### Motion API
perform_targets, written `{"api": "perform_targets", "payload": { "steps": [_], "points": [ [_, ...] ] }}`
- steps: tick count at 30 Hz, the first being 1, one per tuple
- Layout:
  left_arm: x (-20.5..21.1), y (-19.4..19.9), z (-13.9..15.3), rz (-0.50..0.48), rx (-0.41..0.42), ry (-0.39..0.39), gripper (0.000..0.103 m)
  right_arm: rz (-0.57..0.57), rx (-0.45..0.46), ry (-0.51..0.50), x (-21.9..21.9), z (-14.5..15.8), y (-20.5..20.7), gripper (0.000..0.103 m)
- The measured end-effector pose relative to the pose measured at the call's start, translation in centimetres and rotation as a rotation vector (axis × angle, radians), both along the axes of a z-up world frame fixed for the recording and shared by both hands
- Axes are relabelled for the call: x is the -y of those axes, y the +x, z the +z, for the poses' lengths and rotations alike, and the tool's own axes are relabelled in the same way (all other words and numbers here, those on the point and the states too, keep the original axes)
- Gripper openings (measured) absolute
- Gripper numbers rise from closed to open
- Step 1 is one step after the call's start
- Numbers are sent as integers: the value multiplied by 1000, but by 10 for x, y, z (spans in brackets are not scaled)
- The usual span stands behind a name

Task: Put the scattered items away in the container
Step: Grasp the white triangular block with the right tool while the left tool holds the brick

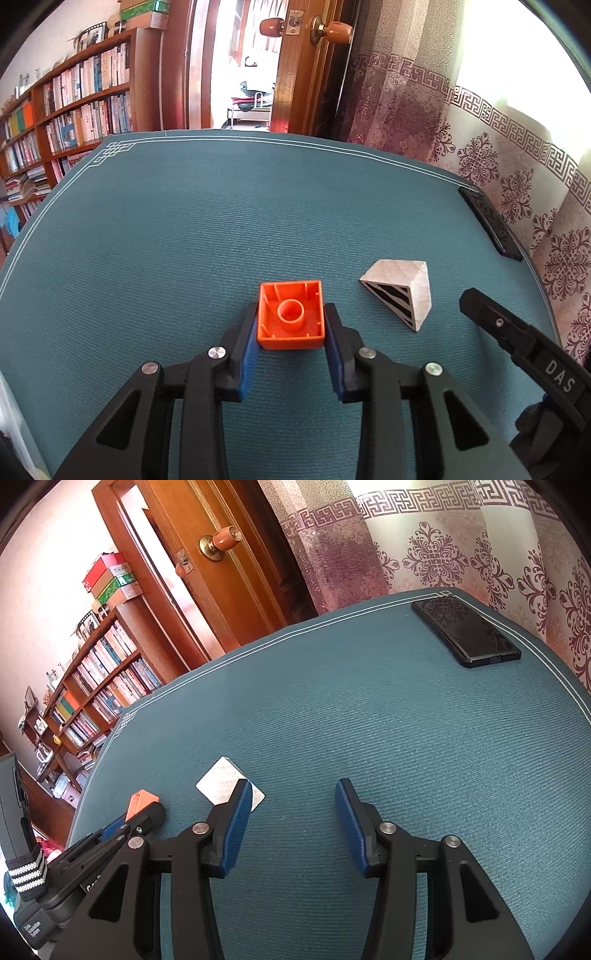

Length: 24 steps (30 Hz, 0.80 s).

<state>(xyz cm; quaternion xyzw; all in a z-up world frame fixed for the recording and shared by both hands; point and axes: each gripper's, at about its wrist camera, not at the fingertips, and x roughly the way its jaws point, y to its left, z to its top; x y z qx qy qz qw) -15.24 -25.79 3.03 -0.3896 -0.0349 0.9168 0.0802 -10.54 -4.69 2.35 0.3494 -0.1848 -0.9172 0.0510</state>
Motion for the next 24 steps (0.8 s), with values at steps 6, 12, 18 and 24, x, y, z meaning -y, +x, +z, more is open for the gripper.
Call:
{"api": "perform_targets", "payload": {
  "steps": [6, 12, 18, 24],
  "points": [
    [22, -2, 7, 59, -25, 3, 36, 32, -17, 62, 14, 2, 2, 50],
    [34, -4, 11, 97, -46, -4, 36, 102, -23, 95, 29, 5, -3, 50],
    [43, -5, 14, 123, -62, 0, 36, 237, -30, 203, 60, 8, -19, 50],
    [50, -8, 14, 130, -51, 25, 36, 277, -21, 292, 82, 7, -34, 51]
  ]
}}
